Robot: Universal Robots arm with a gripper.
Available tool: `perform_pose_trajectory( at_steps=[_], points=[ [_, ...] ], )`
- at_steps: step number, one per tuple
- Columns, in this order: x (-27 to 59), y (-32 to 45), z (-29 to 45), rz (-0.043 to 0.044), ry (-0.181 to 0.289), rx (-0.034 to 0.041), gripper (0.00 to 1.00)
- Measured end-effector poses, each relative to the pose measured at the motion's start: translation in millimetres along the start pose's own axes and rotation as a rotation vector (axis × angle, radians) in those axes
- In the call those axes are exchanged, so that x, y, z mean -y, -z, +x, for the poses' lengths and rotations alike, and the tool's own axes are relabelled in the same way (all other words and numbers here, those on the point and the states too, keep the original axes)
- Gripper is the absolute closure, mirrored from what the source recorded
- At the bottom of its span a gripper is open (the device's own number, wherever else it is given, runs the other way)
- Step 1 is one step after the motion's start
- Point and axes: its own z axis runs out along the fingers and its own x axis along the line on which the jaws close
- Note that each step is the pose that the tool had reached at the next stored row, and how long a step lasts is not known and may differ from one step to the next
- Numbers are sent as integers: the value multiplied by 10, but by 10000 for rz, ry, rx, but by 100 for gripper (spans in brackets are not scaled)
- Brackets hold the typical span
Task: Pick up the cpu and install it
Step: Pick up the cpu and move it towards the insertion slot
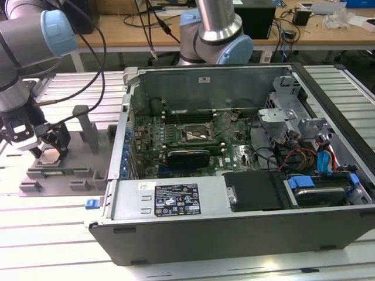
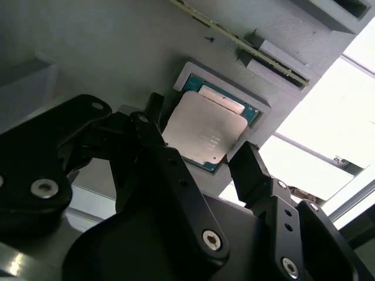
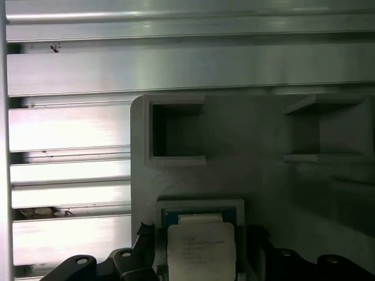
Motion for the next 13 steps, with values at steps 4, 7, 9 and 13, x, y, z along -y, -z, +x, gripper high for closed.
perform_pose_trajectory(
  at_steps=[4,7,9,13],
  points=[
    [2,2,26,2,-56,1,27],
    [4,-2,9,7,-64,-56,27],
    [8,-17,8,9,-63,-89,27],
    [8,-19,-6,11,19,-127,27]
  ],
)
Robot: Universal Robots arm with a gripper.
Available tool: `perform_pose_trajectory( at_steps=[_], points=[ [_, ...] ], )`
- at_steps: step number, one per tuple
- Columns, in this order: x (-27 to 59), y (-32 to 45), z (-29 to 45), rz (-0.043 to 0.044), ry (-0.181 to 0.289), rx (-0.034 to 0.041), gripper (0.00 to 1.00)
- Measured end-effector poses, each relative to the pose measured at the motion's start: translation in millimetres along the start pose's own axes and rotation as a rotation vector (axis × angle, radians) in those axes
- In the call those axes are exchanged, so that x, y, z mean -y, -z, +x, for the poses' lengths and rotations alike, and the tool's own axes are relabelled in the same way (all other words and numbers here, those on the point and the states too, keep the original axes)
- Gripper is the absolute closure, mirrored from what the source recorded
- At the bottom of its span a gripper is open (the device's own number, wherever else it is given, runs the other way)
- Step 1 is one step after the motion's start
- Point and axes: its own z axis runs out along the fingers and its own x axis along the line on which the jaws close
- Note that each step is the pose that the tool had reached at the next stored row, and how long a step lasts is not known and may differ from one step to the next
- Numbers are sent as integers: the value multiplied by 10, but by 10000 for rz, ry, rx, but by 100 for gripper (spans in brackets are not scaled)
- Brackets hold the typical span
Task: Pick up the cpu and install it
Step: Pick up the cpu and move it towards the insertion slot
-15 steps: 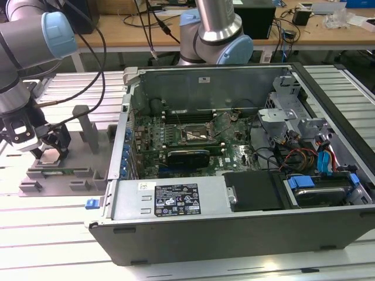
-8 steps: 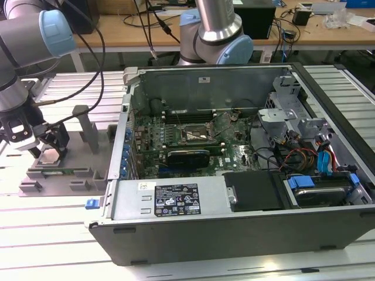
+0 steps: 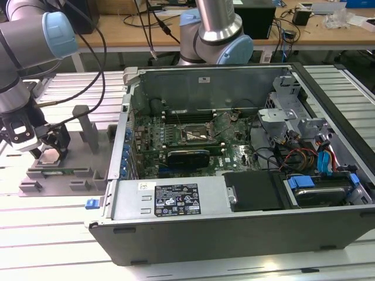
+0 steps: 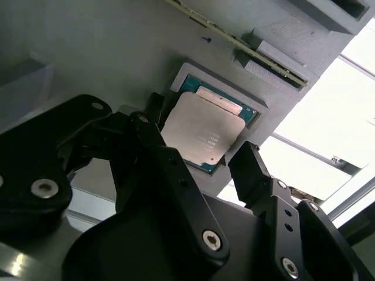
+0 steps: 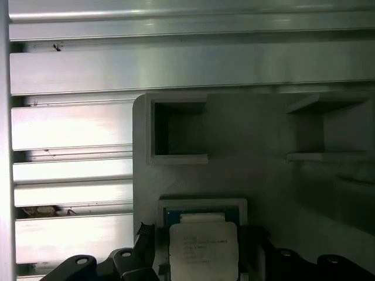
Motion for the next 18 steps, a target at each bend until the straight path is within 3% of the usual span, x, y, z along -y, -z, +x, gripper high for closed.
perform_pose_trajectory(
  at_steps=[1,2,11,12,18],
  points=[
    [0,1,0,1,2,-3,27],
    [1,0,-3,5,1,-91,27],
    [0,0,-2,6,-2,-104,27],
    [0,0,-2,6,-2,-106,36],
    [-1,41,-3,5,-2,-110,36]
  ],
)
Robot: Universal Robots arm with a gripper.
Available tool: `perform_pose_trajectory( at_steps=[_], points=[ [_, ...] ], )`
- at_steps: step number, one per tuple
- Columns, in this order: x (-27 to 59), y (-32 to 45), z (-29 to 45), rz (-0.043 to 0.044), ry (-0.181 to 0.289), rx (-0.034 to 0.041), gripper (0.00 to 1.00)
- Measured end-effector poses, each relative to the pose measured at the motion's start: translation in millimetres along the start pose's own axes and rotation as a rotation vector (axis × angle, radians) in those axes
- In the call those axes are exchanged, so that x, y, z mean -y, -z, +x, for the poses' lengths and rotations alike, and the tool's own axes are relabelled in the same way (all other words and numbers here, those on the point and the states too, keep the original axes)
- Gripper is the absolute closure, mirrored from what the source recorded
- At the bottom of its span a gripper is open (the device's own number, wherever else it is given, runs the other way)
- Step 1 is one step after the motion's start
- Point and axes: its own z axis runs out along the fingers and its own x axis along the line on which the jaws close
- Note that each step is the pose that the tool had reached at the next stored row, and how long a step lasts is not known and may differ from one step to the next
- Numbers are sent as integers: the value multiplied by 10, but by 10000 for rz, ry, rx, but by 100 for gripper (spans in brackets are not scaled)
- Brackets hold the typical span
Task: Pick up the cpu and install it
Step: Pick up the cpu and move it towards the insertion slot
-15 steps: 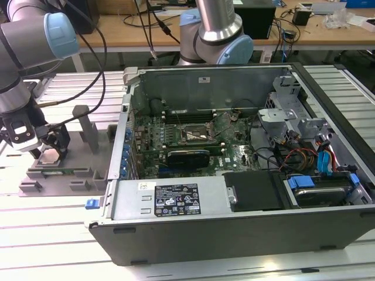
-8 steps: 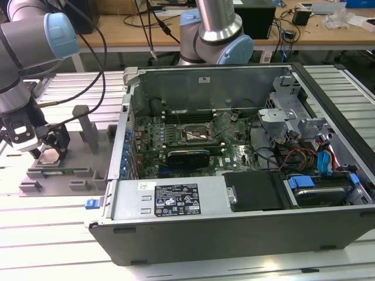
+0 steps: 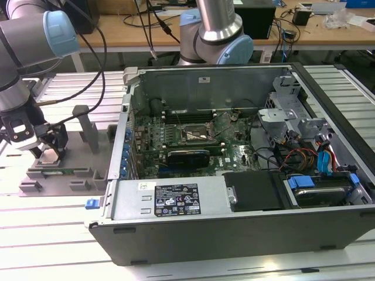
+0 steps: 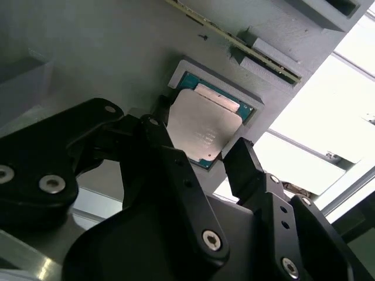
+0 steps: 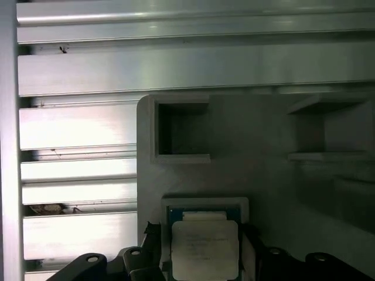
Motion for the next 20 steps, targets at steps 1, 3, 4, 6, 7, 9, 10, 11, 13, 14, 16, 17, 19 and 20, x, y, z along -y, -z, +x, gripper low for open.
perform_pose_trajectory(
  at_steps=[1,3,4,6,7,9,10,11,13,14,16,17,19,20],
  points=[
    [0,0,0,0,0,0,36],
    [0,1,0,1,0,-1,36],
    [0,1,0,0,0,-1,36],
    [0,2,0,1,0,-1,36],
    [0,2,1,1,60,-3,36],
    [0,3,1,-3,365,-15,36],
    [0,3,1,-4,437,-17,36],
    [0,2,0,-5,438,-16,36],
    [0,2,1,-4,440,-17,36],
    [0,2,0,-4,441,-17,36],
    [0,2,0,-5,442,-16,36],
    [0,2,0,-5,443,-16,36],
    [0,2,1,-4,444,-17,45],
    [0,2,1,-5,444,-17,45]
  ],
)
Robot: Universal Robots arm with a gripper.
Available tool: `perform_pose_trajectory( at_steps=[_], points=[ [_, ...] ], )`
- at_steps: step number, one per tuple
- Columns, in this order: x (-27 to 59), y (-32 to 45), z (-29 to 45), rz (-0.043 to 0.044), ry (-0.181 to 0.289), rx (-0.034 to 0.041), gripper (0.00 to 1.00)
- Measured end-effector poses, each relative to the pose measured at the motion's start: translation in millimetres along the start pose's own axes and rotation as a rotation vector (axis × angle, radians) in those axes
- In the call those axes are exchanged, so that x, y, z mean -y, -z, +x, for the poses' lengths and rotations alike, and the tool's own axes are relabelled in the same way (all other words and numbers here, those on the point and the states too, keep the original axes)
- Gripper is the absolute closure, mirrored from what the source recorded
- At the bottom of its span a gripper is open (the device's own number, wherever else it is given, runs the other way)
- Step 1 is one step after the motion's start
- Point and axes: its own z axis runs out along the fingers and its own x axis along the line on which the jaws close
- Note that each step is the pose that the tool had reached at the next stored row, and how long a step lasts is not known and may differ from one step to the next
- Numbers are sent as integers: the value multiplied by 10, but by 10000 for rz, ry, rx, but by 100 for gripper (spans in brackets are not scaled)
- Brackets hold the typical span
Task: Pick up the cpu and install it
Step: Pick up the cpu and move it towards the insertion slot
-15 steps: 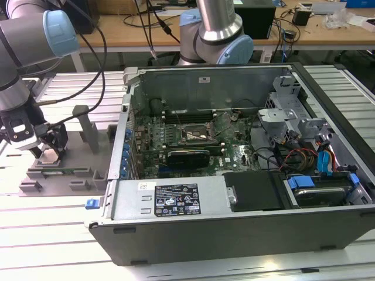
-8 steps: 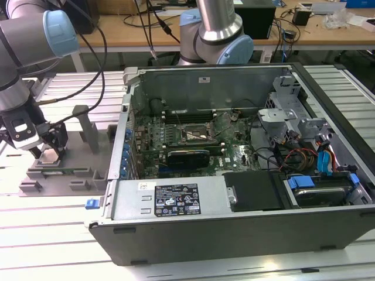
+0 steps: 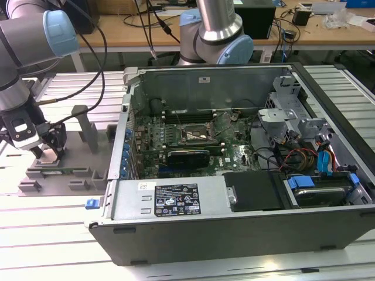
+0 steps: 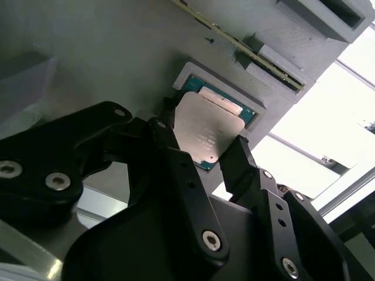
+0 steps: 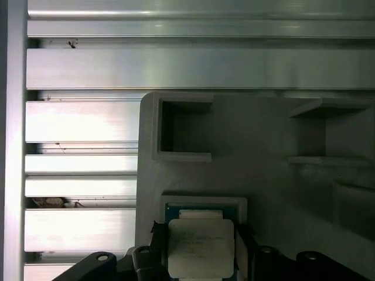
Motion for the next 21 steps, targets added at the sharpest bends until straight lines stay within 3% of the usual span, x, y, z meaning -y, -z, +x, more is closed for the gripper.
perform_pose_trajectory(
  at_steps=[9,12,18,19,21],
  points=[
    [-1,6,-1,-1,10,5,45],
    [-4,129,-2,8,9,1,45],
    [-9,269,-4,8,9,1,45],
    [-12,357,-5,8,9,2,45],
    [-14,415,-6,9,9,1,45]
  ],
)
